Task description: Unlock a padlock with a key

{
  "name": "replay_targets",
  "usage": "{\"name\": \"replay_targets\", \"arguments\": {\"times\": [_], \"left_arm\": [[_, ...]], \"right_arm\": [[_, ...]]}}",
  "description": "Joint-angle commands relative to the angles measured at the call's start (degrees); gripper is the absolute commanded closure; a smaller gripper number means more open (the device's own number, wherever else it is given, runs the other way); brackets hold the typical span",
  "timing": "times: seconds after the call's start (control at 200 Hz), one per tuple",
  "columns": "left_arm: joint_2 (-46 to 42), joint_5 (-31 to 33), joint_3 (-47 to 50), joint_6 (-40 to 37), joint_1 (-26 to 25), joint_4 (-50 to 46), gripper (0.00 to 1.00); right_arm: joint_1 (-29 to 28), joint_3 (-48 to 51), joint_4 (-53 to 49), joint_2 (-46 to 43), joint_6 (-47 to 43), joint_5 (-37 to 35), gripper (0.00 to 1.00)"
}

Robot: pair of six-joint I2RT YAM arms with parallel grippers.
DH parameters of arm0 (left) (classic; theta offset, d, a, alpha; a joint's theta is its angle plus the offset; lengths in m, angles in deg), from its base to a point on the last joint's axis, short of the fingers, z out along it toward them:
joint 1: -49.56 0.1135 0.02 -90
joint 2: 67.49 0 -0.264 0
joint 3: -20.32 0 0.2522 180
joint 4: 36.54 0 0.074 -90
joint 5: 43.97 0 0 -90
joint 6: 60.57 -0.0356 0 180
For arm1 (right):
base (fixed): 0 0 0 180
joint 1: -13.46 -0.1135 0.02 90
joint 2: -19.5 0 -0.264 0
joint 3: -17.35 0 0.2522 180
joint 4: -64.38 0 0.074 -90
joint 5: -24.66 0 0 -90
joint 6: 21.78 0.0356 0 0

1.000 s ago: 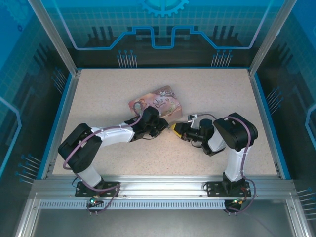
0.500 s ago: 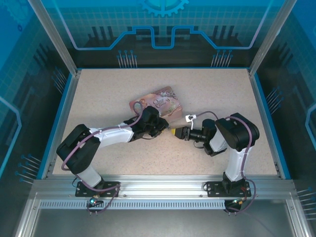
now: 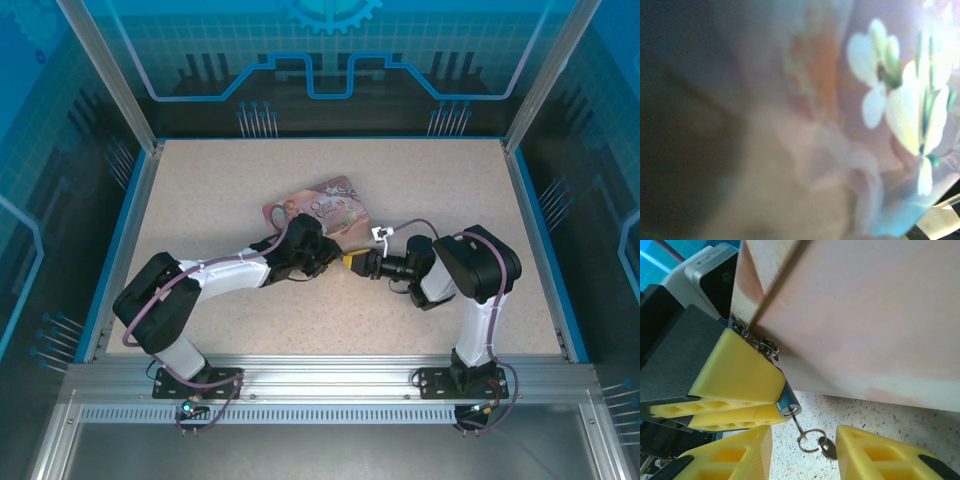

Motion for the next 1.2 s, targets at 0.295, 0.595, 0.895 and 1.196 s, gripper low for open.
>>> {"name": "replay_targets", "arguments": {"times": [0.295, 0.595, 0.895, 1.196], "left_arm": [[-1.3, -3.2, -2.3, 2.1, 0.0, 1.3, 1.0], [-1.3, -3.1, -2.3, 2.2, 0.0, 1.4, 1.0], [-1.3, -2.9, -2.2, 2.2, 0.0, 1.4, 1.0], [-1.4, -3.0, -2.0, 2.2, 0.0, 1.5, 1.0]], "right_arm": [[-0.9, -2.0, 0.8, 1.3, -0.2, 0.9, 0.65], [-1.9, -3.2, 0.2, 1.5, 0.1, 0.7, 0.7], [-1.3, -0.8, 0.3, 0.5, -0.5, 0.6, 0.68], [-1.0, -0.7, 0.1, 0.5, -0.4, 0.8, 0.7]]}}
